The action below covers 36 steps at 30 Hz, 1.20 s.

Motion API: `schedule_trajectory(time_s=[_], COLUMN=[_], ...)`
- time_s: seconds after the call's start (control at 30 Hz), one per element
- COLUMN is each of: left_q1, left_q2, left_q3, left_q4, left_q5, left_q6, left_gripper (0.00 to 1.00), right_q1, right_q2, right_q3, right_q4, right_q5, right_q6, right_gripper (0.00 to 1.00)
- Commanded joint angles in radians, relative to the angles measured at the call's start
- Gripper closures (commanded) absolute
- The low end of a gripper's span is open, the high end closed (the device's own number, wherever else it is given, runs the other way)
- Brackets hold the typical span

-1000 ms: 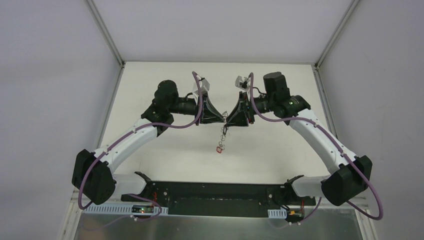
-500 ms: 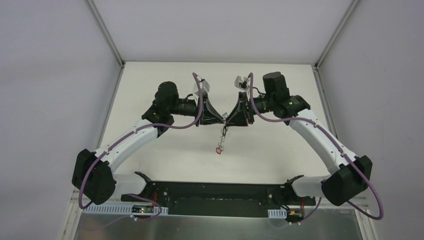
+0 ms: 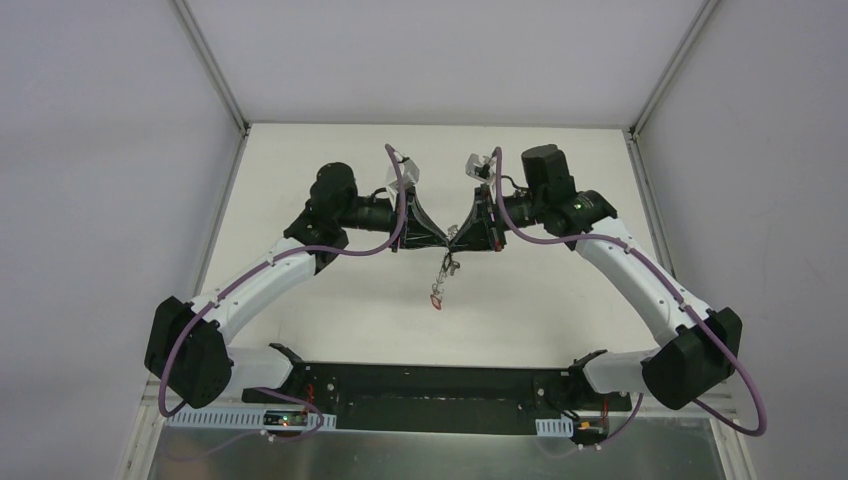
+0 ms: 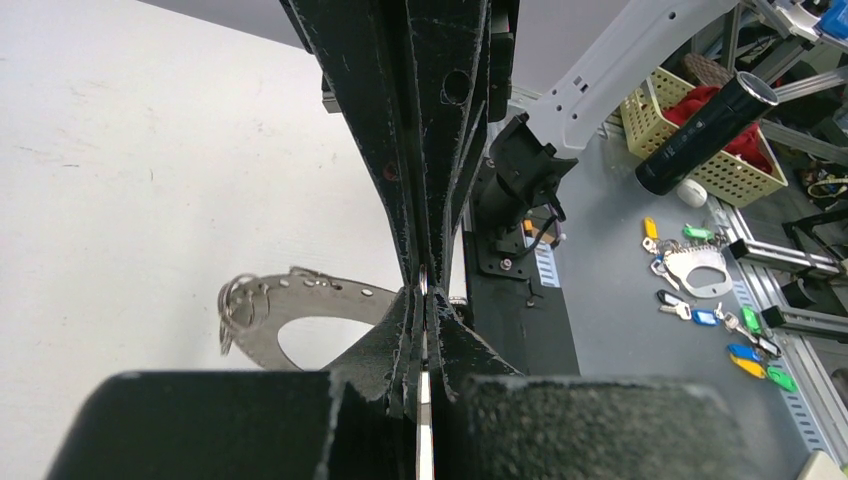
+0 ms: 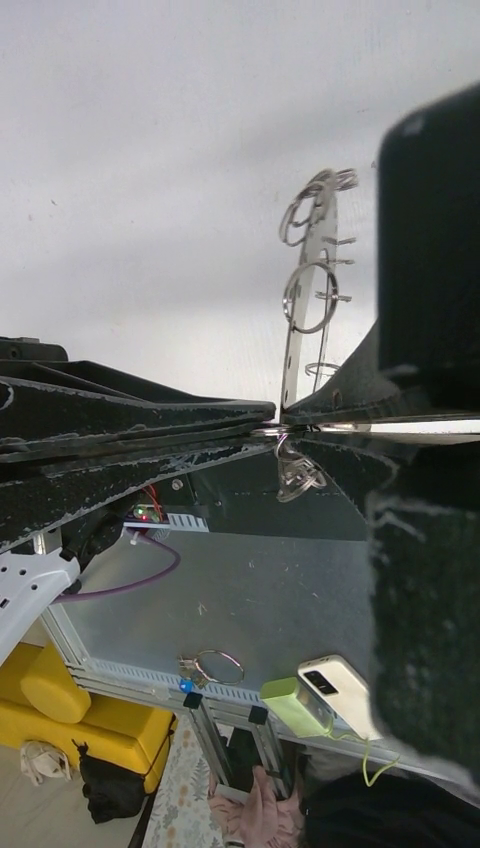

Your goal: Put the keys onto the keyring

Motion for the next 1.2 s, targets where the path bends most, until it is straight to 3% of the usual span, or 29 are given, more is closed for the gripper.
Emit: schedule_trajectory(time_s=[0.0,0.2,0.3,0.43,0.57,0.77,0.9,1.03,1.17], left_q1=[0.007,0.011,0.01,0.01,0.009,0.009,0.009,0.01,0.01], left_q2=[-0.005,-0.023,-0.04,-0.059,-0.062,-0.045,-0.043,-0.038,-0.044], left_q3=[0.012,0.047,0.098,0.146,0.152,0.108,0.077,0.055,0.037], left_q4=[0.07,-0.102,-0.352,-0.529,-0.525,-0.37,-0.281,-0.25,-0.255], left_q5=[0.024,0.018,-0.028,-0.083,-0.074,-0.052,-0.041,-0.028,-0.016], left_q6=[0.002,0.165,0.37,0.545,0.54,0.428,0.378,0.363,0.384], left_gripper=[1.0,1.0,0.84,0.67,0.61,0.57,0.59,0.69,0.66], right_q1=[0.007,0.045,0.076,0.116,0.153,0.196,0.201,0.201,0.199], right_q2=[-0.007,-0.002,0.027,0.075,0.128,0.181,0.19,0.194,0.194], right_q3=[0.046,0.141,0.212,0.295,0.369,0.426,0.427,0.424,0.424], right_q4=[-0.003,-0.173,-0.268,-0.376,-0.465,-0.519,-0.517,-0.506,-0.496], right_q5=[0.008,0.166,0.255,0.344,0.402,0.457,0.458,0.429,0.411], right_q6=[-0.033,-0.157,-0.196,-0.234,-0.254,-0.253,-0.247,-0.235,-0.224], right_gripper=[1.0,1.0,1.0,1.0,1.0,1.0,1.0,1.0,1.0])
